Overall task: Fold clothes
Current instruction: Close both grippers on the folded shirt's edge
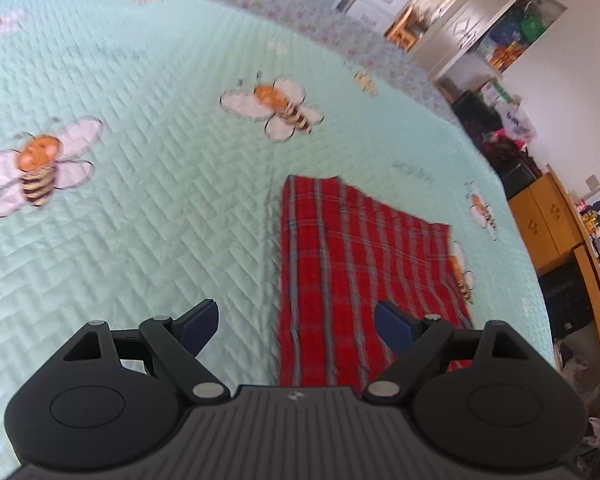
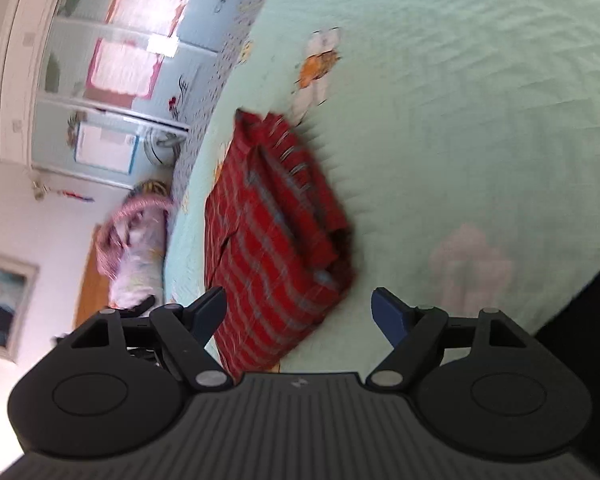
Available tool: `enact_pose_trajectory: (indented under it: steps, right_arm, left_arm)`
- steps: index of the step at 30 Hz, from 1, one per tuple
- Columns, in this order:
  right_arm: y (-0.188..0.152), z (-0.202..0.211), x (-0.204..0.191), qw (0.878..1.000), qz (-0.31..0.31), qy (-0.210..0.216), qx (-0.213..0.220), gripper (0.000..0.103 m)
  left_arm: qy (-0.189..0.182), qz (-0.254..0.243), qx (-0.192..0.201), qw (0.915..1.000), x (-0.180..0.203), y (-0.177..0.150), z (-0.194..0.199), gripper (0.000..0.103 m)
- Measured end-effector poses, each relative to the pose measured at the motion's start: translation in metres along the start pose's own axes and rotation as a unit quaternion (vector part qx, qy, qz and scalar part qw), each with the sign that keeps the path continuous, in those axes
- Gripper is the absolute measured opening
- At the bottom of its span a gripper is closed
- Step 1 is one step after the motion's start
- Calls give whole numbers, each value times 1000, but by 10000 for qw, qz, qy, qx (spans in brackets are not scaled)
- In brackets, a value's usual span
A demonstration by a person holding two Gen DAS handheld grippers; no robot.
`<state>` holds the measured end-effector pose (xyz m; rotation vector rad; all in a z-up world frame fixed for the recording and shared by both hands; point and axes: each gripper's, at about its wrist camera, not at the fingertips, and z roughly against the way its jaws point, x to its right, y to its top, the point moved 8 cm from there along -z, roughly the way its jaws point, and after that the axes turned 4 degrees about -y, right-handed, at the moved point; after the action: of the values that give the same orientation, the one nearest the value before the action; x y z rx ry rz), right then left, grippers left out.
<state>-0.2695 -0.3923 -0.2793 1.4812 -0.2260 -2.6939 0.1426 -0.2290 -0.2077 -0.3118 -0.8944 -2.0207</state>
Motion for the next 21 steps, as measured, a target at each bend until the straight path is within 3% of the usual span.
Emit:
enact_pose_trajectory:
  steps: [7,11,14,21]
  right_arm:
    - [11,-36,21,9973,-498,308,-448,80]
    - [43,-57,16,9957,-473,480,-640,80]
    - [58,-74,9,9940,-423,589,-813,81]
    - [71,-129,-22,9888,-4,706,-1317,88]
  left_arm:
    - [-265,281,-782,9962,-46,29,-67,88]
    - [-627,261,-947,9932,-37,34,-83,91]
    - [-899,247,-1070,9899,-30,38,-94,103]
    - [-1528,211,-1353,9787,-14,46,-120,103]
